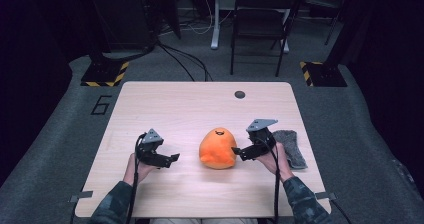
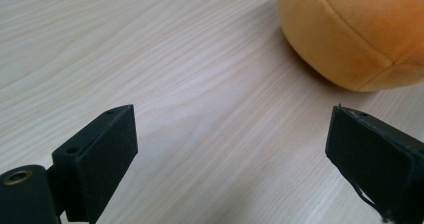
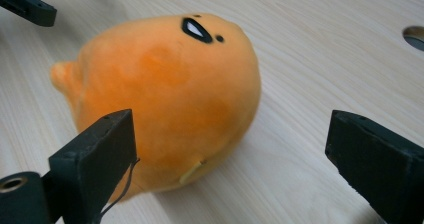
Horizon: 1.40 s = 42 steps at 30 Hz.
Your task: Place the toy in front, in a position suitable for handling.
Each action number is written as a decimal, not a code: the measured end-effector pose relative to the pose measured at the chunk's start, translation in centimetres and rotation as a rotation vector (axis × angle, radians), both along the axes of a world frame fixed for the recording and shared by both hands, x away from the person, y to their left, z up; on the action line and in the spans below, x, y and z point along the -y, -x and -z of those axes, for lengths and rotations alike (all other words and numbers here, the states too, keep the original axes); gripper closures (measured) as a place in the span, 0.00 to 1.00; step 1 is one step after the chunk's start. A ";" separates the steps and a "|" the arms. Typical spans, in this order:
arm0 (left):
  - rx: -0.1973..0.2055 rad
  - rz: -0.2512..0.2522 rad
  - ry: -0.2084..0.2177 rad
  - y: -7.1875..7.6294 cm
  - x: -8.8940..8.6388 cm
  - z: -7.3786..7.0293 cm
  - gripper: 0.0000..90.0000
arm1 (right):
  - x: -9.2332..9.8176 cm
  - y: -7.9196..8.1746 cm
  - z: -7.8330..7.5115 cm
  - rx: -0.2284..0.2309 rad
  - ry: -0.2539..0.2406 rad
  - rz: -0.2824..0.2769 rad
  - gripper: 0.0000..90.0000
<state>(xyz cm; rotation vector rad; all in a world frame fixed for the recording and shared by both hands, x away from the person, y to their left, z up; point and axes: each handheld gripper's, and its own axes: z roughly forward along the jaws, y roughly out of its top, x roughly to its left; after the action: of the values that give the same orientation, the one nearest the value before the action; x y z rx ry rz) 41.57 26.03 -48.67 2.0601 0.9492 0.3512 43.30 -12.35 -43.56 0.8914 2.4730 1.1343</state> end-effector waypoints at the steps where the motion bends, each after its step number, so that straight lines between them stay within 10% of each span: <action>1: -0.002 0.000 -0.012 0.1 -0.3 0.0 0.07 | -0.3 0.0 -0.1 0.001 -0.004 -0.015 0.06; 24: -0.034 -0.075 -0.025 2.3 -3.0 1.0 0.09 | -4.9 -2.2 1.5 -0.071 0.049 -0.201 0.55; 42: -0.031 -0.040 -0.030 1.4 -2.2 0.9 0.11 | -5.5 -0.3 0.1 -0.030 0.055 -0.112 0.83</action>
<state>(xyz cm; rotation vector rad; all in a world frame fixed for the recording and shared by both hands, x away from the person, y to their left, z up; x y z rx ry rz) 40.13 28.22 -49.58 2.0819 1.0102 0.3570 43.57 -6.82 -43.66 0.7685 2.5939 1.0889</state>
